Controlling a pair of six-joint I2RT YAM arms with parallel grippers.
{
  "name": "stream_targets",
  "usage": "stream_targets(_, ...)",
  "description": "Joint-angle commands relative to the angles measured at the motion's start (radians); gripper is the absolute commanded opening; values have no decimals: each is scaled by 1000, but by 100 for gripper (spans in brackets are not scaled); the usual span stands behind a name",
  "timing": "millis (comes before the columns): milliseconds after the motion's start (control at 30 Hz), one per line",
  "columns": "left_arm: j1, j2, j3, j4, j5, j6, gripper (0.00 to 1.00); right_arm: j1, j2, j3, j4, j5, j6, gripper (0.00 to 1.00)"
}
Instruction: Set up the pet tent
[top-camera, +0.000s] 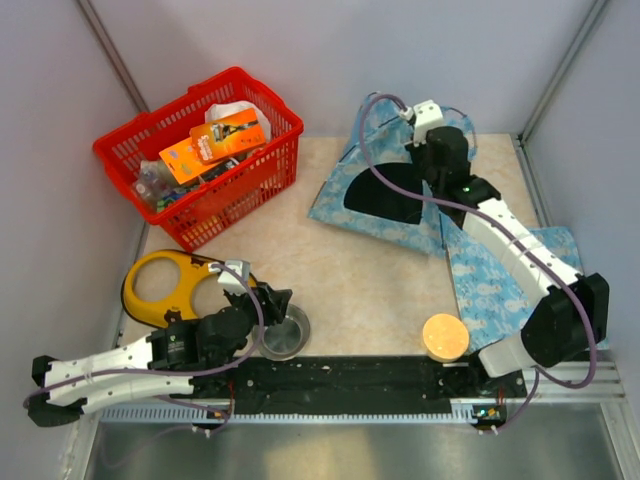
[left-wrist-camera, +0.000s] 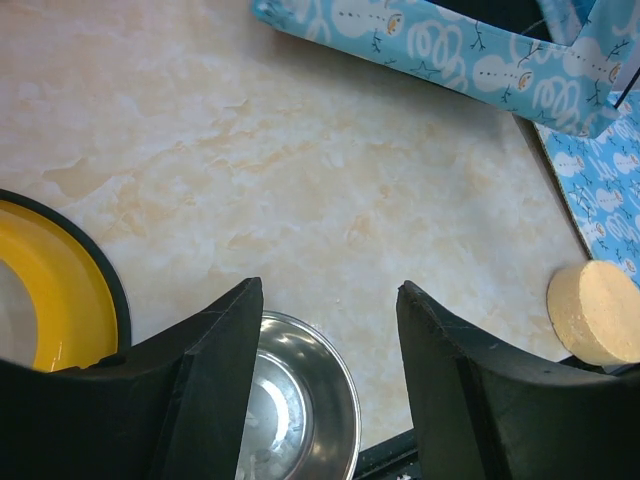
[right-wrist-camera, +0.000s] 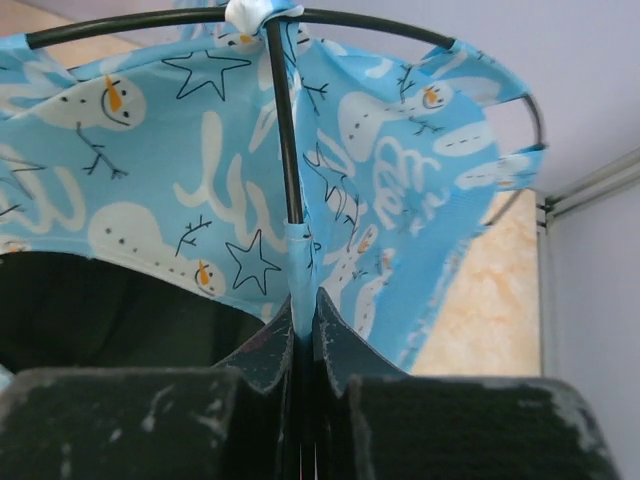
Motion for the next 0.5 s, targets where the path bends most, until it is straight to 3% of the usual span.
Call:
stream_targets(0,-4,-2,28,11,-26,-5,62,-106,-20,-28,158,-234,-159,0)
stream_targets(67,-4,4,29,17,-29,-1,62,-124,-2,-41,180,-248,-194,0)
stream_targets(200,-4,20,39,23,-37,5,63,-146,27,-25,157,-255,-205,16)
stream_targets(300,-4,26,39,31,-34,12,63,-173,38,-27,157,-280,-188,50)
stream_targets(400,-4,27,39,29,-28,13,63,-189,43,-25,146,-291,-156,74)
stream_targets(467,-4,24,37,25,-25,12,63,-189,37,-18,123,-291,-128,79)
